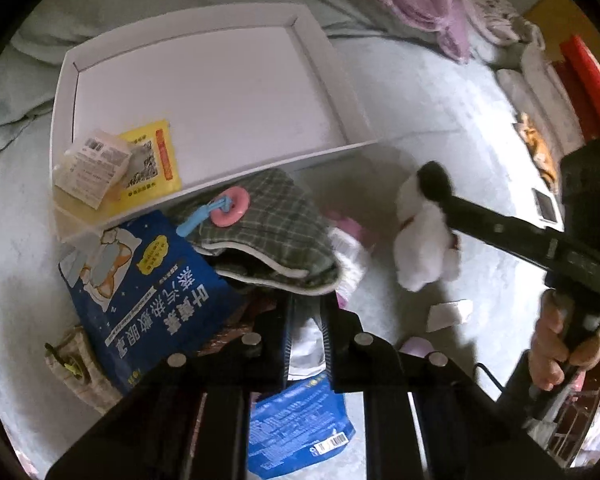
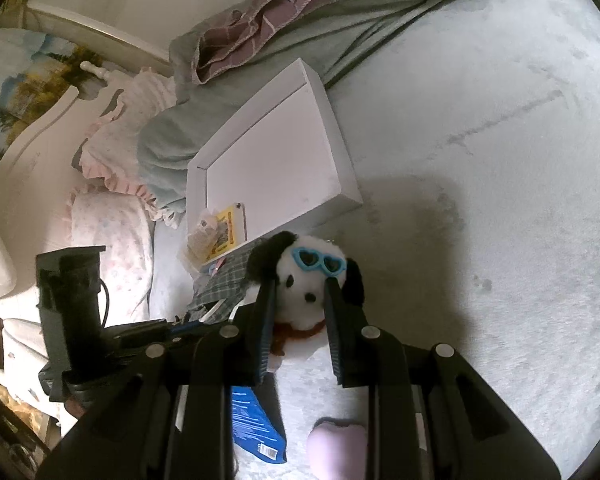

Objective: Organize soft objects
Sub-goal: 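Grasp the white wrapper with the left tool while the right tool lifts the plush dog, then place the white wrapper into the tray and open the left tool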

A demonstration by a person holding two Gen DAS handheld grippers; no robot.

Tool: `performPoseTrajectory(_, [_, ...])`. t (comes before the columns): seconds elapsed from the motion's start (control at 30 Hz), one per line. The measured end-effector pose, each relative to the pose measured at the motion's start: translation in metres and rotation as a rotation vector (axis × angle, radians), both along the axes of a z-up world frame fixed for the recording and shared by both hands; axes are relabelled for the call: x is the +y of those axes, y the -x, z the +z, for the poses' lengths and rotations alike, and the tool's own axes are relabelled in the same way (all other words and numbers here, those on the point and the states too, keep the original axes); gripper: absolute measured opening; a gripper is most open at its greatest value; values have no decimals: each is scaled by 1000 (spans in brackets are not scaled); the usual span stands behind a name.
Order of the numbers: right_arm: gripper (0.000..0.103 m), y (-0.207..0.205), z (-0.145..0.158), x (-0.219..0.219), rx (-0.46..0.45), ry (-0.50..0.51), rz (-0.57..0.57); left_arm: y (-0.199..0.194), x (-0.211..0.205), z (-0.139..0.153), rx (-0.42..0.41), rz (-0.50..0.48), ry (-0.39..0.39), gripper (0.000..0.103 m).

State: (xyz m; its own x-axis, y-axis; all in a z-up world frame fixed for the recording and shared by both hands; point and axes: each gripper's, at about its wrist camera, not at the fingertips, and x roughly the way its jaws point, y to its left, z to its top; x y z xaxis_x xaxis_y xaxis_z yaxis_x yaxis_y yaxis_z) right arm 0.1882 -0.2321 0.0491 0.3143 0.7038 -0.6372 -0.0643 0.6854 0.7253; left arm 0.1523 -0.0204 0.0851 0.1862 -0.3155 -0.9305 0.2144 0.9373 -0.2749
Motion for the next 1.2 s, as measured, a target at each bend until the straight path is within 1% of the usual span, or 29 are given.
performPoseTrajectory(0.17, [26, 2, 6, 2, -16, 0, -1, 12, -1, 21, -54, -29, 58, 12])
performPoseTrajectory(0.27, [26, 5, 12, 5, -34, -1, -1, 17, -3, 35, -101, -60, 134, 12])
performPoseTrajectory(0.33, [26, 7, 18, 8, -54, 2, 5, 16, -3, 39, -105, -79, 190, 12])
performPoseTrajectory(0.37, [26, 7, 19, 9, -58, 0, 7, 14, -1, 40, -105, -77, 209, 12])
performPoseTrajectory(0.4, [26, 8, 22, 11, -65, 0, 8, 13, 0, 40, -109, -70, 213, 12])
performPoseTrajectory(0.5, [26, 9, 27, 16, -83, 17, 4, 6, 10, 40, -132, -4, 222, 12])
performPoseTrajectory(0.57, [26, 10, 33, 18, -101, 28, -9, 1, 21, 41, -152, 39, 249, 12])
performPoseTrajectory(0.63, [26, 10, 42, 21, -126, 43, -17, -2, 37, 45, -191, 90, 288, 12])
performPoseTrajectory(0.73, [26, 2, 55, 31, -157, 68, -25, -8, 61, 47, -233, 172, 328, 12])
performPoseTrajectory(0.83, [26, -12, 63, 42, -170, 48, -31, -16, 83, 44, -267, 235, 367, 12])
performPoseTrajectory(0.9, [26, -23, 67, 50, -172, 26, -34, -21, 92, 41, -278, 261, 387, 12])
performPoseTrajectory(1.03, [26, -40, 67, 61, -190, 48, -82, -31, 103, 35, -291, 285, 441, 12])
performPoseTrajectory(1.07, [26, -43, 64, 63, -200, 46, -94, -31, 103, 33, -299, 289, 440, 12])
performPoseTrajectory(1.13, [26, -43, 59, 64, -233, 54, -115, -34, 104, 31, -317, 306, 408, 12])
performPoseTrajectory(1.2, [26, -43, 52, 66, -257, 77, -123, -35, 105, 28, -331, 330, 355, 12])
